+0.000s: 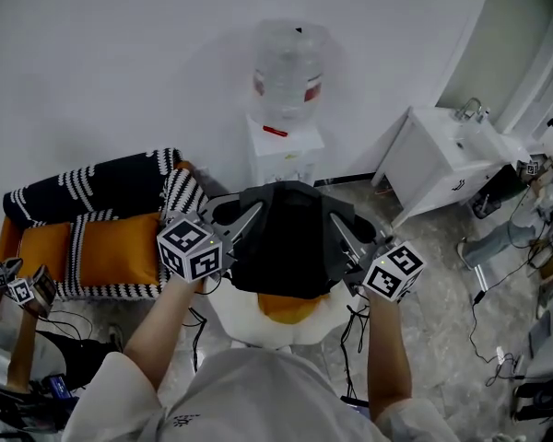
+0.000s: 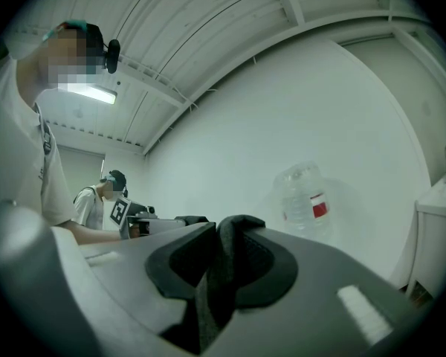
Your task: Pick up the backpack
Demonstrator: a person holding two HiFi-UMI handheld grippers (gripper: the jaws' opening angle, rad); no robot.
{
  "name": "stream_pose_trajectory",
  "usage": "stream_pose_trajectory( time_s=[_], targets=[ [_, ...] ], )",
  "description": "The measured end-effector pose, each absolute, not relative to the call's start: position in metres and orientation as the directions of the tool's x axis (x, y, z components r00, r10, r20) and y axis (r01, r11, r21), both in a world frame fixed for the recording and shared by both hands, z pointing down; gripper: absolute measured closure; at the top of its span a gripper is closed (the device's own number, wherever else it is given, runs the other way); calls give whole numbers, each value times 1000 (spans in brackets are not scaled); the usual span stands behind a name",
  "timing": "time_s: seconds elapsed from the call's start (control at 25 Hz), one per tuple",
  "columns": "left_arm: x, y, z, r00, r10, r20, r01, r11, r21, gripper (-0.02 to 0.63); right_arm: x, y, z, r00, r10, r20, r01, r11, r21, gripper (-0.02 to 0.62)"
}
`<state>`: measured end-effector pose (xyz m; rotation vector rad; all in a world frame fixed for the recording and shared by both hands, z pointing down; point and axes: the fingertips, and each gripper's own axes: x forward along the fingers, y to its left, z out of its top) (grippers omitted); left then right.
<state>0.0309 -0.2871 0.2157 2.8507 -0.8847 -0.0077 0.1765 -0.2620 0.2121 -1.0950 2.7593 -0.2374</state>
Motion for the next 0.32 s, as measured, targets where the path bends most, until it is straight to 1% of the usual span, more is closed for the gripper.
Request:
stream_pose_trajectory(
  time_s=[0.32],
  targets=[
    [30,-292,216,825,-563,48,-563,-812,153,571,177,-269,212,-723,-686,-89,-659,722,-209,528]
  ],
)
